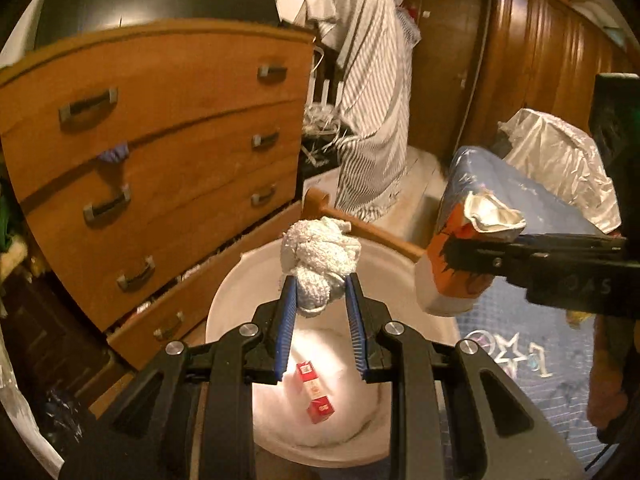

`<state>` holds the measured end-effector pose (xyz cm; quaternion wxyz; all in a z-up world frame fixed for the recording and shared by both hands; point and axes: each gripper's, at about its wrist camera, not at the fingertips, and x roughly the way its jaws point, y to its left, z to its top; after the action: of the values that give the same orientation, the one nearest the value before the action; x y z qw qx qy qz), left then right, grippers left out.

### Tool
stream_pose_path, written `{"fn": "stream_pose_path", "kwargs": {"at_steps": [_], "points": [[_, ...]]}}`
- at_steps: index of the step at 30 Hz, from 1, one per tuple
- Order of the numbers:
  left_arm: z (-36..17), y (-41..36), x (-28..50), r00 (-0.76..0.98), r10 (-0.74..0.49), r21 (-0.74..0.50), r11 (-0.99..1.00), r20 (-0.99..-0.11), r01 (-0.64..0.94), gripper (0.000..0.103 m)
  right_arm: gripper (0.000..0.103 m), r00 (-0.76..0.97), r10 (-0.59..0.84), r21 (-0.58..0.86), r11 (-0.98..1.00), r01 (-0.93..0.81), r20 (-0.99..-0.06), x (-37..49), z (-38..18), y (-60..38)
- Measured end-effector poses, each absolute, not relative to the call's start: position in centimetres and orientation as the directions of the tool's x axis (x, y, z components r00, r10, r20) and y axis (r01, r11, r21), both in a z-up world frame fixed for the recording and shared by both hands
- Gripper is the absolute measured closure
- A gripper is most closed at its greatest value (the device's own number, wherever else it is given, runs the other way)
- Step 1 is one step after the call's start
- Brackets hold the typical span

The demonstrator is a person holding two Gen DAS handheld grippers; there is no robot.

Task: Collect trash
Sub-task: 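Carry the white cloth and paper cup with both tools to the bucket, then open both tools to drop the cloth and cup into the bucket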

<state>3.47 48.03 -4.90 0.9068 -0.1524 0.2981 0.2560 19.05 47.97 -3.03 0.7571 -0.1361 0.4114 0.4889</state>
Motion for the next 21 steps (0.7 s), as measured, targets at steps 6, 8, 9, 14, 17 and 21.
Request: {"fn": "stream_pose_path", "kwargs": {"at_steps": [6,8,9,14,17,21], "points": [[-7.0,49.8,3.6,0.675,0.358,-0.138,0.815,-0.645,-0.563,0.079,0.062,0.169,0.607,0.198,0.489,-0.849,-0.777,19.4,-5.5,48.4],[-7.2,50.0,3.6,0.675,0.356,-0.140,0.814,-0.646,-0.564,0.079,0.062,0.168,0.605,0.198,0.489,-0.850,-0.778,19.4,-5.9,48.5],[-7.2,50.1,3.6,0.675,0.356,-0.140,0.814,-0.646,-0.563,0.079,0.062,0.169,0.605,0.196,0.489,-0.850,-0.778,19.4,-6.0,48.6],[-7.3,50.1,3.6,0.674,0.360,-0.137,0.813,-0.645,-0.565,0.079,0.062,0.170,0.606,0.196,0.490,-0.849,-0.777,19.6,-6.0,48.3],[-7.3,50.1,3.7,0.672,0.357,-0.135,0.815,-0.649,-0.564,0.077,0.061,0.168,0.605,0.199,0.491,-0.848,-0.778,19.7,-6.1,48.3],[-7.7,50.6,3.8,0.656,0.369,-0.119,0.810,-0.658,-0.575,0.061,0.043,0.158,0.614,0.216,0.490,-0.845,-0.773,19.9,-6.2,48.0]]}}
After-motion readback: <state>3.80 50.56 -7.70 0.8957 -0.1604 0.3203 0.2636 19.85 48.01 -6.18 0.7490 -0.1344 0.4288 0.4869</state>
